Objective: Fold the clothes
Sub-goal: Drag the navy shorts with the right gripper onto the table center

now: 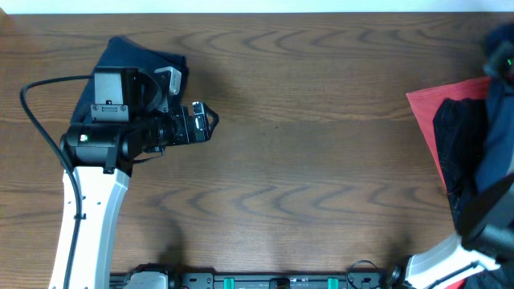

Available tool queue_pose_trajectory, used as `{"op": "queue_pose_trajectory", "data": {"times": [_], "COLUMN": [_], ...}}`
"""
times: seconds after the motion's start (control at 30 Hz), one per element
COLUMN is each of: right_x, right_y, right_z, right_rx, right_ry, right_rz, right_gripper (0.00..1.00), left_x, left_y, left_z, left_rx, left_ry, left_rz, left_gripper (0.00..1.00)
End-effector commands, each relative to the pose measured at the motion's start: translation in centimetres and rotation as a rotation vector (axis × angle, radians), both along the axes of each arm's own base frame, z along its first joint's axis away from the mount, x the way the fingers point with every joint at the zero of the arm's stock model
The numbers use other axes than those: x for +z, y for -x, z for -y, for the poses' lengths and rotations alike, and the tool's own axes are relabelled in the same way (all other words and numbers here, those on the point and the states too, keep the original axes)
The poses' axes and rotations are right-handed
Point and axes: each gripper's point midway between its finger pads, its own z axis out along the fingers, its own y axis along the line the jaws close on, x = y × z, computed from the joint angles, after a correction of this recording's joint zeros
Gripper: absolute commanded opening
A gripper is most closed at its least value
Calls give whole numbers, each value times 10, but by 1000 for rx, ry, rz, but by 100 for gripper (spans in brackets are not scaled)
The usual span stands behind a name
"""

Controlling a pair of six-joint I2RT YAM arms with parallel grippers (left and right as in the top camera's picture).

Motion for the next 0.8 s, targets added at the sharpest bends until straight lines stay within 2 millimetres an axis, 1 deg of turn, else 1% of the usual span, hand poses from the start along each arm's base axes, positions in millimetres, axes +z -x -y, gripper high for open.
{"op": "queue_pose_trajectory", "data": {"times": [0.0, 0.1, 0.13, 0.2, 0.23, 0.27, 0.33, 0.4, 0.47, 0.53, 0.6, 0.63, 0.67, 0.7, 0.73, 0.77], "right_x": [20, 11, 4, -10, -20, -30, -47, -65, -82, -92, -98, -98, -97, -93, -89, -84], "right_y": [-17, -20, -19, -17, -14, -11, -2, 10, 30, 47, 63, 69, 72, 73, 71, 68], "right_z": [-84, -147, -171, -214, -239, -264, -305, -347, -394, -425, -450, -458, -463, -462, -459, -454], "right_rx": [222, 344, 392, 479, 530, 580, 656, 743, 844, 914, 969, 995, 1009, 995, 968, 936], "right_ry": [-69, -92, -99, -106, -110, -113, -120, -117, -105, -86, -47, -12, 50, 100, 152, 182], "right_rz": [47, 1, -27, -70, -96, -125, -175, -228, -284, -317, -336, -335, -329, -316, -301, -285], "right_gripper": [1, 1, 1, 1, 1, 1, 1, 1, 1, 1, 3, 8, 24, 39, 52, 63], "left_x": [6, 6, 6, 7, 9, 11, 14, 19, 23, 26, 28, 29, 29, 29, 28, 28], "left_y": [-2, -3, -4, -3, -3, -3, -1, 1, 3, 6, 9, 11, 13, 15, 16, 16], "left_z": [-1, -5, -8, -11, -13, -16, -19, -22, -25, -29, -34, -36, -38, -38, -38, -38], "left_rx": [9, 23, 35, 45, 52, 61, 74, 79, 89, 104, 117, 124, 129, 129, 128, 127], "left_ry": [-10, -29, -46, -60, -69, -80, -97, -111, -128, -146, -167, -178, -186, -191, -191, -190], "left_rz": [18, 23, 26, 37, 44, 53, 70, 92, 111, 123, 131, 131, 130, 129, 125, 122], "left_gripper": [98, 98, 98, 98, 98, 98, 98, 98, 98, 98, 98, 98, 98, 98, 98, 98]}}
